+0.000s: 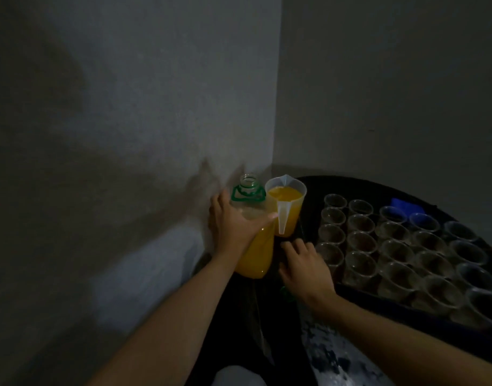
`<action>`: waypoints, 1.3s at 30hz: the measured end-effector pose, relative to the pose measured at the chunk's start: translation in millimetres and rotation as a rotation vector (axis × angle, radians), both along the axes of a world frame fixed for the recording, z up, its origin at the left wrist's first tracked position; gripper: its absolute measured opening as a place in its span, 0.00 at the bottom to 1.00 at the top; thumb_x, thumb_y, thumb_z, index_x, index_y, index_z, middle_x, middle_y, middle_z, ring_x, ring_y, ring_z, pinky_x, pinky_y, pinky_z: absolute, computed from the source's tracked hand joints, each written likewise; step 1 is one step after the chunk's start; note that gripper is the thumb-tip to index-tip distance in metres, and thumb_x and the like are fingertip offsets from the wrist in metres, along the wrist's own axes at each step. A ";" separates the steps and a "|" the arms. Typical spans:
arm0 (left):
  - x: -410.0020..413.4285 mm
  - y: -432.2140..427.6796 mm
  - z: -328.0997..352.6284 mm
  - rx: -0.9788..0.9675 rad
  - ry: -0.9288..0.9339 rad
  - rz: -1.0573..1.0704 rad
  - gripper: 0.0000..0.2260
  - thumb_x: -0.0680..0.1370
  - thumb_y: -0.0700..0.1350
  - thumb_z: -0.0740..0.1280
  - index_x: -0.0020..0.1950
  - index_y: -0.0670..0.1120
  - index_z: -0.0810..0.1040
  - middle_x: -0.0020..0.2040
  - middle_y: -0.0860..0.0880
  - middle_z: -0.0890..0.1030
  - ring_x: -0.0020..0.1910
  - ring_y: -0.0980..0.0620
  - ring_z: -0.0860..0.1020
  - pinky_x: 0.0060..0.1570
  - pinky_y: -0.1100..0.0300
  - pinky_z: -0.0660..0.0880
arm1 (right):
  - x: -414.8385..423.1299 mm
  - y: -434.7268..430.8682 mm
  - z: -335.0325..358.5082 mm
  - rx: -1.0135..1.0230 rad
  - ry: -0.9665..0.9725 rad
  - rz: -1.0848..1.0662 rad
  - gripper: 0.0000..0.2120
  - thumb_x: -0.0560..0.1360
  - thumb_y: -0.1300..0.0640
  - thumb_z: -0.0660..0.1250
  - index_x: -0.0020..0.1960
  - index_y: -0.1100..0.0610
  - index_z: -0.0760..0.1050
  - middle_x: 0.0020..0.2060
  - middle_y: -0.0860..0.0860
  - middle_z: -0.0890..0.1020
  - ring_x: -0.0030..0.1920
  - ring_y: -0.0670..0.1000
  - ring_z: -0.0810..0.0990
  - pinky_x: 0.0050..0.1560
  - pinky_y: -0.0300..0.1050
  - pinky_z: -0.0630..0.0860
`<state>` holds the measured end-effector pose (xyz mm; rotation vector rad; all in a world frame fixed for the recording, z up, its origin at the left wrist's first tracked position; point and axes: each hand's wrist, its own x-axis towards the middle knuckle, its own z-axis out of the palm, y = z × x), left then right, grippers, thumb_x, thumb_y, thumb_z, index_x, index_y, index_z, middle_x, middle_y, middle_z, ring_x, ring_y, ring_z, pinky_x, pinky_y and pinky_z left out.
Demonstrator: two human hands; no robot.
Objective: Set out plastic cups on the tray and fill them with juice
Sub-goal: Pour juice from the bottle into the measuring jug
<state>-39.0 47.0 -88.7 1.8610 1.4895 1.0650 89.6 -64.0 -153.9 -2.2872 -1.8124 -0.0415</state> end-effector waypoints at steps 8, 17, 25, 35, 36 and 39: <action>7.7 5.3 -20.2 -0.099 0.096 -0.077 0.55 0.66 0.60 0.80 0.80 0.39 0.53 0.81 0.40 0.54 0.80 0.41 0.53 0.78 0.47 0.57 | -8.4 1.0 -46.7 -0.431 0.133 -0.011 0.28 0.78 0.47 0.68 0.74 0.52 0.64 0.68 0.54 0.69 0.69 0.59 0.66 0.62 0.54 0.74; 6.9 9.1 -24.9 -0.104 0.086 -0.065 0.56 0.67 0.60 0.79 0.82 0.41 0.48 0.83 0.41 0.48 0.81 0.43 0.48 0.79 0.49 0.52 | -8.0 10.7 -68.4 -0.412 0.187 -0.085 0.18 0.79 0.59 0.65 0.68 0.57 0.70 0.65 0.57 0.69 0.66 0.60 0.70 0.60 0.55 0.76; 7.3 7.8 -24.9 -0.115 0.099 -0.034 0.56 0.66 0.63 0.79 0.81 0.42 0.50 0.82 0.43 0.50 0.81 0.44 0.51 0.78 0.49 0.57 | 21.6 49.1 42.2 0.101 0.345 -0.087 0.21 0.75 0.50 0.72 0.62 0.58 0.71 0.58 0.56 0.74 0.55 0.55 0.77 0.52 0.48 0.76; 3.0 9.9 -26.7 -0.145 0.092 -0.081 0.58 0.68 0.63 0.77 0.82 0.44 0.43 0.83 0.46 0.45 0.81 0.45 0.48 0.77 0.53 0.55 | 10.2 100.7 149.6 0.451 1.009 0.056 0.23 0.74 0.58 0.75 0.67 0.51 0.73 0.52 0.46 0.80 0.53 0.43 0.81 0.46 0.33 0.78; 2.8 9.5 -27.6 -0.140 0.092 -0.092 0.58 0.69 0.64 0.77 0.82 0.43 0.43 0.83 0.45 0.45 0.81 0.45 0.48 0.77 0.53 0.55 | 4.4 105.2 149.0 0.417 1.032 0.113 0.23 0.75 0.58 0.74 0.68 0.50 0.73 0.54 0.47 0.81 0.54 0.43 0.81 0.48 0.34 0.79; 1.3 8.6 -27.8 -0.170 0.086 -0.112 0.58 0.70 0.66 0.74 0.82 0.42 0.39 0.83 0.44 0.42 0.82 0.46 0.44 0.78 0.53 0.50 | -10.5 112.9 142.5 0.318 0.891 0.225 0.23 0.77 0.57 0.72 0.70 0.49 0.72 0.58 0.47 0.79 0.57 0.44 0.77 0.54 0.39 0.78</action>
